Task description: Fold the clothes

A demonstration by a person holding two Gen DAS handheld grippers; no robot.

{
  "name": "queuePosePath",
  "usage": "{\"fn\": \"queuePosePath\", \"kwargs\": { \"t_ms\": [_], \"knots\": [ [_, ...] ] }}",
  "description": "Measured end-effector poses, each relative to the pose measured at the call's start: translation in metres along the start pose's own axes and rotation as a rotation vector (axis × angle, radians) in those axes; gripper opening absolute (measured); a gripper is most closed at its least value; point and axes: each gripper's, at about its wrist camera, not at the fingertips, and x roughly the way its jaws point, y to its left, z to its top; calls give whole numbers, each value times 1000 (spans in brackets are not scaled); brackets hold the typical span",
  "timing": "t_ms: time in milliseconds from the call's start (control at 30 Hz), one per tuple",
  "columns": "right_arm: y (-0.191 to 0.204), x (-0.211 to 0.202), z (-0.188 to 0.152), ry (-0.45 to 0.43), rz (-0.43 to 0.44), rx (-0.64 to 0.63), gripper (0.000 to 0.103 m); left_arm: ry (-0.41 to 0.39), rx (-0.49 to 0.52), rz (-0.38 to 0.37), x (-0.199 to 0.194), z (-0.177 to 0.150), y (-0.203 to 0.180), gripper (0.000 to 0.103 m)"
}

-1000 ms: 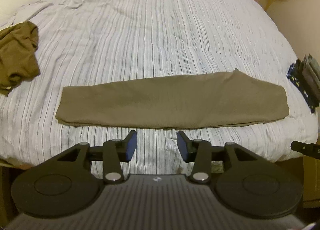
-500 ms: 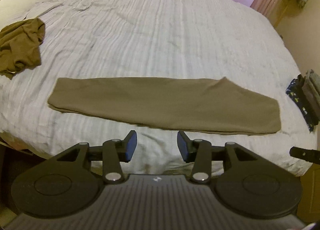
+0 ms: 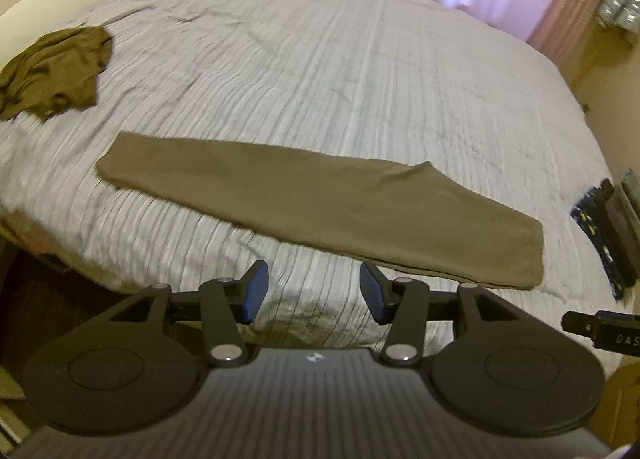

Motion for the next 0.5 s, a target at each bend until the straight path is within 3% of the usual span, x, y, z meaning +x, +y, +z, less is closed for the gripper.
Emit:
{"fn": "queuePosePath", "kwargs": {
  "t_ms": [500],
  "knots": [
    [-17, 5, -2, 30, 66, -88, 71, -5, -67, 88, -15, -27, -15, 48]
  ]
}}
